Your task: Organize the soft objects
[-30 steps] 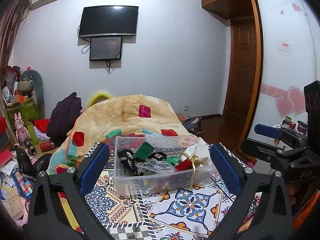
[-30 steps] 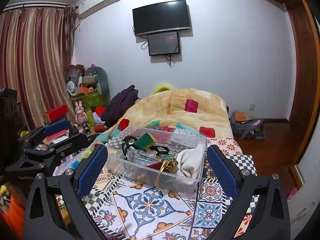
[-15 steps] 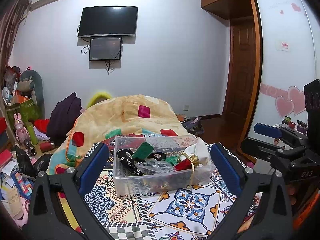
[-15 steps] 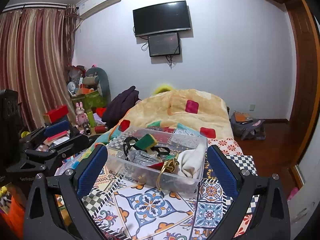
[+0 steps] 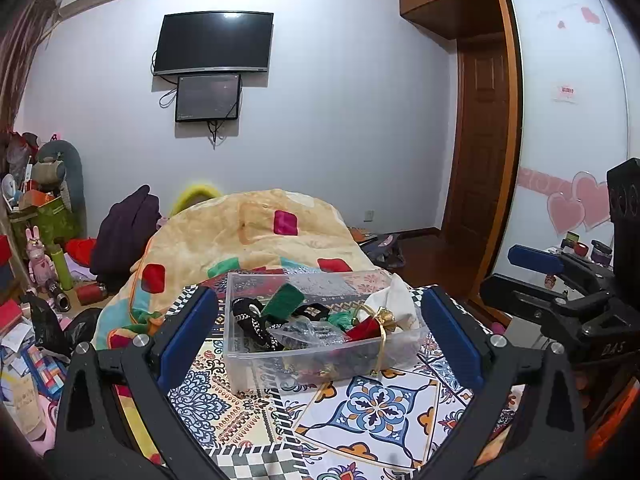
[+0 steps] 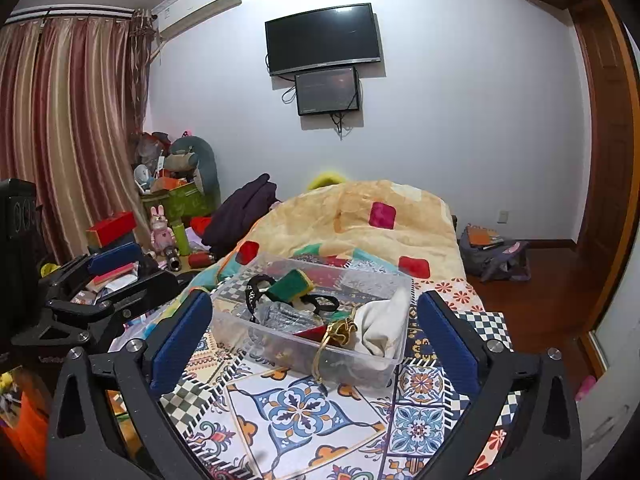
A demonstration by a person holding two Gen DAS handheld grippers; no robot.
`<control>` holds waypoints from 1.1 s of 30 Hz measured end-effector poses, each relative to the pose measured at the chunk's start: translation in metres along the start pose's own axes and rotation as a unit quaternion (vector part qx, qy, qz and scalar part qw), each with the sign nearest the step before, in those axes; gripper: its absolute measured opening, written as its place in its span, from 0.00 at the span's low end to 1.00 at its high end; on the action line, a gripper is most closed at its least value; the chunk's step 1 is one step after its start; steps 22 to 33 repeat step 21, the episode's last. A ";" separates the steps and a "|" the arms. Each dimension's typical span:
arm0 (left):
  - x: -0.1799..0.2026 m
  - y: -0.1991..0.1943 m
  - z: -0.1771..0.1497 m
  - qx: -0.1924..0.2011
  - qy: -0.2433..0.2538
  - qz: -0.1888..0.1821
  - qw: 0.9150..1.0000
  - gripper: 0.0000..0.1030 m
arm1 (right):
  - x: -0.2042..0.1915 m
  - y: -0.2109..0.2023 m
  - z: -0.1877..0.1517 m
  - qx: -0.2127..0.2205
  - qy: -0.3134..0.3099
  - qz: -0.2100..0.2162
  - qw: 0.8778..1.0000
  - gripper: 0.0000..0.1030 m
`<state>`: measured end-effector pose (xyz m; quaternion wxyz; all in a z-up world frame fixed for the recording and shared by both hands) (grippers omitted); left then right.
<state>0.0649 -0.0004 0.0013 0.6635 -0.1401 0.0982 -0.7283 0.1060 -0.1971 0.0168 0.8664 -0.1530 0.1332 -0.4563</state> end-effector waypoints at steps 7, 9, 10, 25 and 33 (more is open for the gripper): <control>-0.003 0.001 0.000 -0.004 -0.007 -0.002 1.000 1.00 | 0.002 0.003 0.001 -0.006 0.005 0.000 1.000 1.00; -0.003 0.002 0.000 -0.007 -0.007 -0.004 1.000 1.00 | 0.002 0.004 -0.001 -0.007 0.006 0.000 1.000 1.00; -0.003 0.002 -0.001 -0.007 -0.007 -0.004 1.000 1.00 | 0.003 0.004 0.000 -0.007 0.006 0.001 1.000 1.00; -0.003 0.001 -0.001 -0.009 -0.006 -0.004 1.000 1.00 | 0.002 0.004 -0.001 -0.008 0.008 0.002 1.000 1.00; -0.003 0.001 -0.001 -0.009 -0.006 -0.004 1.000 1.00 | 0.002 0.004 -0.001 -0.008 0.008 0.002 1.000 1.00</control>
Point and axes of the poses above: each gripper's, at about its wrist camera, not at the fingertips, and y roughly the way its jaws point, x to its right, z to its top, the point moved 3 cm from there along y, roughly the way its jaws point, and after that the axes turned 2 degrees about -z, right-handed, at the moved point
